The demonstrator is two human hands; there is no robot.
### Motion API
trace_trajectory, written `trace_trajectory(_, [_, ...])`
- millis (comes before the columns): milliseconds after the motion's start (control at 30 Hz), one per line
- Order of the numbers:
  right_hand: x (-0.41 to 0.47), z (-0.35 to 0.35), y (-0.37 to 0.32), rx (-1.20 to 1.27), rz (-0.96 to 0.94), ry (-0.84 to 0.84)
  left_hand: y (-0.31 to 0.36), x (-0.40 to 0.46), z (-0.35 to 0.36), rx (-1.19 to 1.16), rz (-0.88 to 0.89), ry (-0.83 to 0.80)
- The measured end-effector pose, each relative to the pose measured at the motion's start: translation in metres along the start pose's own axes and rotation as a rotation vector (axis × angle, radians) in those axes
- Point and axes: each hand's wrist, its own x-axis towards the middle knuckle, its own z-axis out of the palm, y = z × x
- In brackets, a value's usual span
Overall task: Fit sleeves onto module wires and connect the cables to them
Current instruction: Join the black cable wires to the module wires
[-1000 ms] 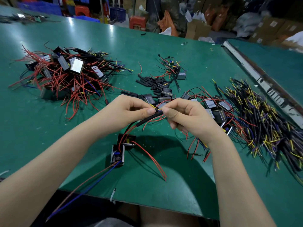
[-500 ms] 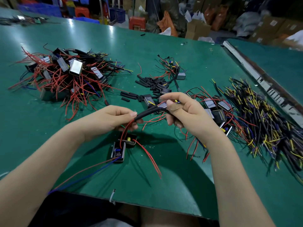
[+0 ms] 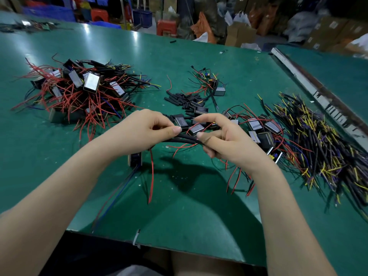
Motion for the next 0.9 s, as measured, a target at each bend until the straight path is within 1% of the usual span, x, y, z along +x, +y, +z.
trace_trajectory(133, [0.002, 0.003, 0.004, -0.038, -0.001, 0.028, 0.005, 0.002, 0.003, 0.083, 0.036, 0.083])
trace_trajectory(267, [0.003, 0.003, 0.002, 0.098, -0.025, 0.135, 0.003, -0.004, 0.004, 0.066, 0.021, 0.019])
trace_trajectory(300, [0.003, 0.003, 0.001, 0.121, -0.031, 0.156, 0.002, -0.006, 0.005, 0.051, 0.019, 0.025])
trace_trajectory(333, [0.003, 0.004, 0.001, 0.136, -0.037, 0.172, -0.001, -0.009, 0.004, 0.041, 0.004, 0.067])
trace_trajectory(367, [0.003, 0.004, 0.001, 0.141, -0.039, 0.185, -0.002, -0.012, 0.004, 0.002, -0.038, 0.146])
trace_trajectory(400, [0.003, 0.005, 0.001, 0.136, -0.039, 0.197, -0.001, -0.016, 0.006, -0.12, -0.119, 0.259])
trace_trajectory(433, [0.003, 0.005, 0.001, 0.126, -0.041, 0.204, 0.0, -0.022, 0.007, -0.354, -0.234, 0.355])
trace_trajectory(467, [0.003, 0.006, 0.001, 0.117, -0.042, 0.204, 0.002, -0.029, 0.009, -0.677, -0.375, 0.393])
trace_trajectory(500, [0.004, 0.006, 0.001, 0.115, -0.047, 0.203, 0.005, -0.036, 0.011, -0.987, -0.521, 0.333])
trace_trajectory(533, [0.003, 0.006, 0.001, 0.116, -0.056, 0.202, 0.012, -0.046, 0.015, -1.256, -0.623, 0.182])
trace_trajectory(567, [0.004, 0.007, 0.001, 0.115, -0.068, 0.201, 0.019, -0.055, 0.019, -1.474, -0.69, 0.016])
trace_trajectory(600, [0.004, 0.008, 0.001, 0.113, -0.084, 0.2, 0.025, -0.061, 0.023, -1.639, -0.745, -0.125])
trace_trajectory(633, [0.004, 0.01, 0.001, 0.115, -0.103, 0.195, 0.028, -0.062, 0.027, -1.762, -0.797, -0.198])
trace_trajectory(667, [0.004, 0.012, 0.0, 0.125, -0.124, 0.184, 0.029, -0.06, 0.03, -1.849, -0.842, -0.2])
trace_trajectory(733, [0.004, 0.017, 0.001, 0.161, -0.158, 0.133, 0.032, -0.047, 0.033, -1.919, -0.891, -0.073])
trace_trajectory(800, [0.002, 0.021, 0.003, 0.156, -0.162, 0.059, 0.03, -0.029, 0.034, -1.936, -0.917, 0.108])
trace_trajectory(867, [0.0, 0.022, 0.004, 0.122, -0.132, -0.005, 0.028, -0.014, 0.031, -1.969, -0.892, 0.277])
trace_trajectory(900, [0.0, 0.022, 0.005, 0.111, -0.112, -0.027, 0.026, -0.009, 0.029, -1.973, -0.863, 0.324])
